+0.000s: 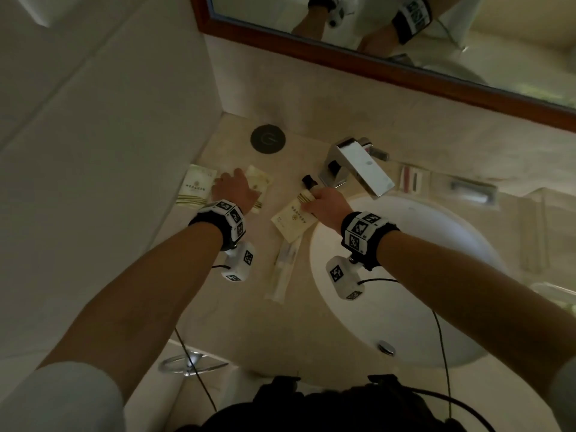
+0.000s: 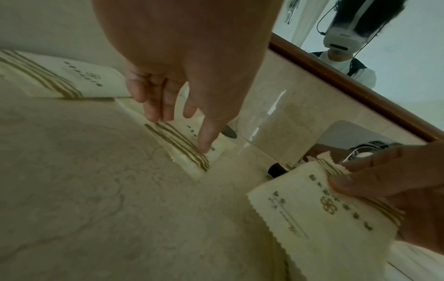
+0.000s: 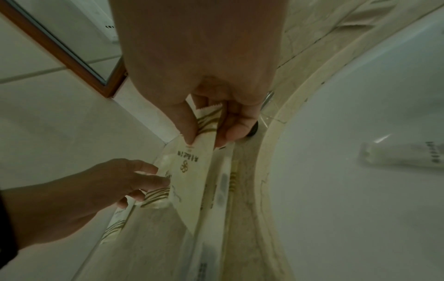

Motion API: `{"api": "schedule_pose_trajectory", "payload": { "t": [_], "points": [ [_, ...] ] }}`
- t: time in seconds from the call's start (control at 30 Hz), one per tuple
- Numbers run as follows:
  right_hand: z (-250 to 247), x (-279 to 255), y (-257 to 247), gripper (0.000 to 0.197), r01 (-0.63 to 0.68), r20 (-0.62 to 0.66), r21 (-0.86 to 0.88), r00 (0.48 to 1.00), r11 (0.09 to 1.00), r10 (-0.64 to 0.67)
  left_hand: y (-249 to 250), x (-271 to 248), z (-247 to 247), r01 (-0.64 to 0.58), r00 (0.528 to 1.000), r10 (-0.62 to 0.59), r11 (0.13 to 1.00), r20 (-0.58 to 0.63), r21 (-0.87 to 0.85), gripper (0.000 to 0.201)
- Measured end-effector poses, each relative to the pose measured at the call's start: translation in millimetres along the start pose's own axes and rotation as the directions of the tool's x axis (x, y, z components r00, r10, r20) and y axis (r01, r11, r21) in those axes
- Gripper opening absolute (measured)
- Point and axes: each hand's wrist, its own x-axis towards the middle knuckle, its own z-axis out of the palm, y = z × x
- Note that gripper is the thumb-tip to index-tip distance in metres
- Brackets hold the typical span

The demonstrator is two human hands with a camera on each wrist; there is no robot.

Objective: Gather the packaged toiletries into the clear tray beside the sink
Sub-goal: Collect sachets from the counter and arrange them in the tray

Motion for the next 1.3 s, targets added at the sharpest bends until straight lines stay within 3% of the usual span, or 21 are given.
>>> {"api": "schedule_pose_trajectory", "payload": {
  "t": [0.13,0.3,0.47,0.57,0.7,0.8,1.0,1.3],
  "points": [
    [-4.3,-3.8,3.3,0.027,0.005,0.015,-0.02,1.0,1.0,-0.005,1.2,3.7,5.7,-0.005,1.0,0.005,1.0,0.004,-0.003,0.064],
    [-7.8,-7.3,7.1,0.03,0.003,0.011,-0.007,1.0,1.0,-0.003,5.8,2.3,5.1,0.026,0.999,-0.02,0.982,0.034,-0.186,0.056],
    [-10.2,-12.9,11.4,0.025,-0.002,-0.009,-0.017,1.0,1.0,0.002,9.0,-4.0,0.4,0.02,0.997,0.003,0.948,0.073,-0.319,0.033],
    [-11.6,-18.8,15.7,0.026,-0.007,-0.026,0.003,1.0,1.0,0.007,11.1,-10.5,-2.8,0.013,0.998,0.006,0.941,0.056,-0.339,0.045],
    [-14.1,-29.0,22.6,0.024,-0.009,-0.051,0.05,0.999,0.999,0.011,16.8,-18.9,-6.4,-0.019,0.999,0.03,0.913,0.021,-0.407,0.032],
    [-15.9,-37.6,28.3,0.023,-0.01,-0.063,0.068,0.998,0.998,0.014,21.7,-29.5,-6.6,-0.025,0.999,0.033,0.87,0.008,-0.493,0.036],
    [-21.1,-60.3,48.2,0.024,-0.018,-0.097,0.095,0.995,0.995,0.027,41.4,-53.1,3.3,-0.095,0.99,0.136,0.776,0.018,-0.624,0.025],
    [-50.7,-94.0,99.5,0.017,-0.032,-0.154,0.153,0.987,0.988,0.056,95.9,-94.1,26.7,-0.18,0.965,0.259,0.738,0.027,-0.65,0.022]
  ]
}}
